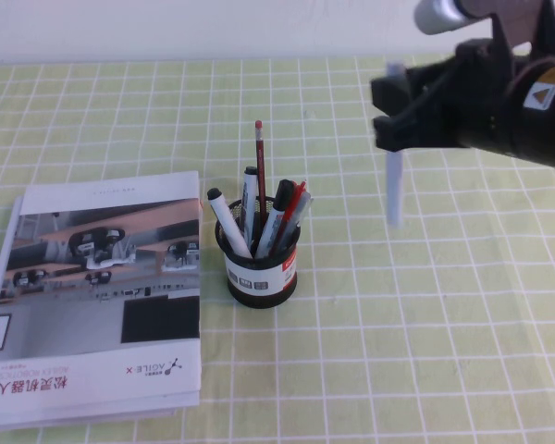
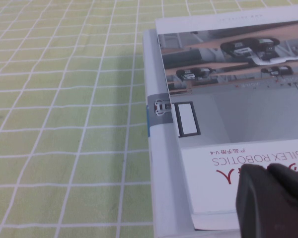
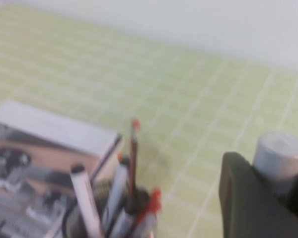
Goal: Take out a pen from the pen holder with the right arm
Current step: 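Take a marker out of the pen holder and lay it on the table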
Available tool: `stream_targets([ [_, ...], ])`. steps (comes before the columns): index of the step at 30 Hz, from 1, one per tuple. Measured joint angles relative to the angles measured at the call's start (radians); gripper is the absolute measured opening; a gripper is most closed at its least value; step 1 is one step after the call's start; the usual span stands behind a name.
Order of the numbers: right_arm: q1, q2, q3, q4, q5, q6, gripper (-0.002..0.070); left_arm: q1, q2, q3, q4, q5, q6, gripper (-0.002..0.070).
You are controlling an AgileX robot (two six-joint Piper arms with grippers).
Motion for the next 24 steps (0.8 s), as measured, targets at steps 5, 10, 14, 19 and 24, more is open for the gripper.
stream_targets([
  [5,-0.097,0.022,-0.040,0.100,0.232,0.000,0.0102,0.000,0.000,0.000,0.000,0.000,0.000,-0.0005],
  [10,-0.132,0.076,-0.096,0.120,0.378,0.029,0.0102,0.000,0.000,0.000,0.000,0.000,0.000,-0.0005],
  [14,-0.133,0.148,-0.144,0.120,0.455,0.067,0.0102,0.000,0.000,0.000,0.000,0.000,0.000,-0.0005],
  [19,-0.133,0.285,-0.233,0.111,0.548,0.101,0.0102,0.000,0.000,0.000,0.000,0.000,0.000,-0.0005],
  [24,-0.133,0.422,-0.339,0.078,0.643,0.133,0.0102,0.000,0.000,0.000,0.000,0.000,0.000,-0.0005],
])
